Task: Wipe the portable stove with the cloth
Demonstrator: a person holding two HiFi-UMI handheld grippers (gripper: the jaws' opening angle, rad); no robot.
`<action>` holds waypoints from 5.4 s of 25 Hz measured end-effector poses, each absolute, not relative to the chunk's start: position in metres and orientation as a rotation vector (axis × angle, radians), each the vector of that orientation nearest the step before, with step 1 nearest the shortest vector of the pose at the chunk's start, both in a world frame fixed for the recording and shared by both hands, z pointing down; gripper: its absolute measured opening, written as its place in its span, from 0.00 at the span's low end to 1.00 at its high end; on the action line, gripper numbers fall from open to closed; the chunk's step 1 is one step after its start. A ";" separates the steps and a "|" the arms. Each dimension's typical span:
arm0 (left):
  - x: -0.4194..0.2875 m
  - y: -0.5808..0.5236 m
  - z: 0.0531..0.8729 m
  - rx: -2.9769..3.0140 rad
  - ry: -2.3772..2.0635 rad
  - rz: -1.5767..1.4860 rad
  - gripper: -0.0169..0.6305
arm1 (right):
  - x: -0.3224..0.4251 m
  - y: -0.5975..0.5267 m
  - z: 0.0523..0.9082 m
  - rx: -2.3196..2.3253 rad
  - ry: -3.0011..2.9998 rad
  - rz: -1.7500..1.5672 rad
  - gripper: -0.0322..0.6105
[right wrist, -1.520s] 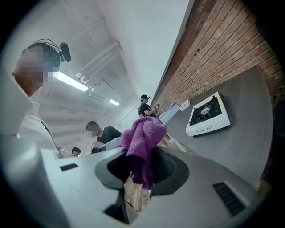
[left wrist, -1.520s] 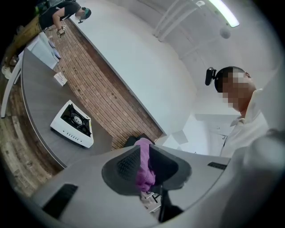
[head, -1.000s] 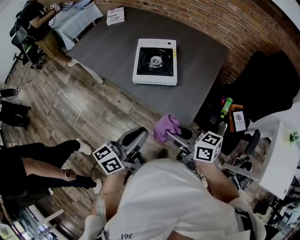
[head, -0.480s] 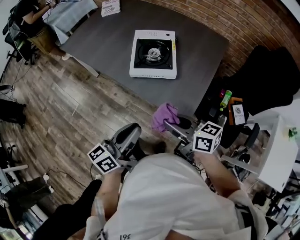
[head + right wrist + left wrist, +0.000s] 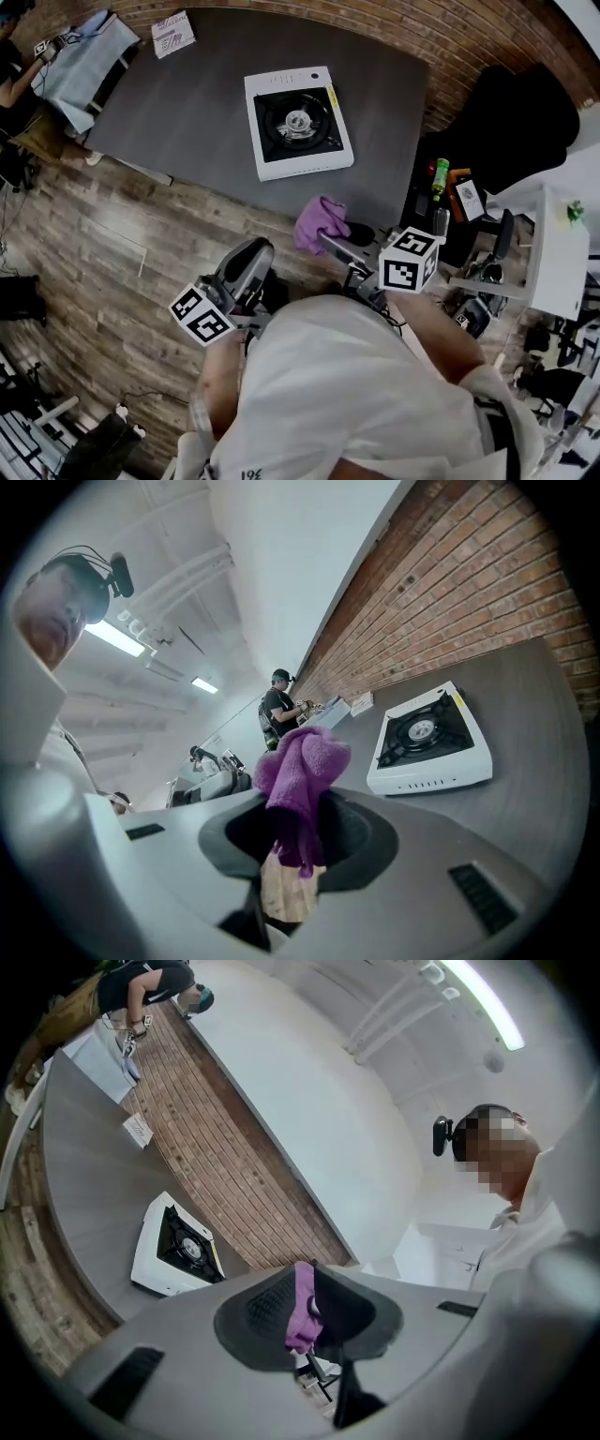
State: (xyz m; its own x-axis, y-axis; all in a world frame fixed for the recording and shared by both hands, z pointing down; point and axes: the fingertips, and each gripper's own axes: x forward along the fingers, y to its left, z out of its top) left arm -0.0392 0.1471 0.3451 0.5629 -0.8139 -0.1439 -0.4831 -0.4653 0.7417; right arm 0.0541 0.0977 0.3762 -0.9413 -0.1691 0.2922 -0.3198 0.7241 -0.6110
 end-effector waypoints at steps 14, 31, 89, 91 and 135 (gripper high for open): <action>-0.133 0.104 0.352 2.209 -0.862 -0.582 0.13 | -0.021 0.063 0.359 0.660 -2.696 0.924 0.22; -0.119 0.030 0.349 2.192 -0.920 -0.540 0.13 | -0.013 -0.036 0.355 0.595 -2.724 0.879 0.22; -0.126 -0.094 0.411 2.019 -1.110 -0.416 0.13 | -0.161 -0.303 0.538 0.136 -2.094 1.002 0.22; -0.125 -0.094 0.412 2.020 -1.106 -0.413 0.13 | -0.156 -0.301 0.540 0.129 -2.094 1.009 0.22; -0.096 -0.090 0.408 2.048 -1.058 -0.349 0.13 | -0.038 -0.323 0.540 0.172 -1.916 0.538 0.21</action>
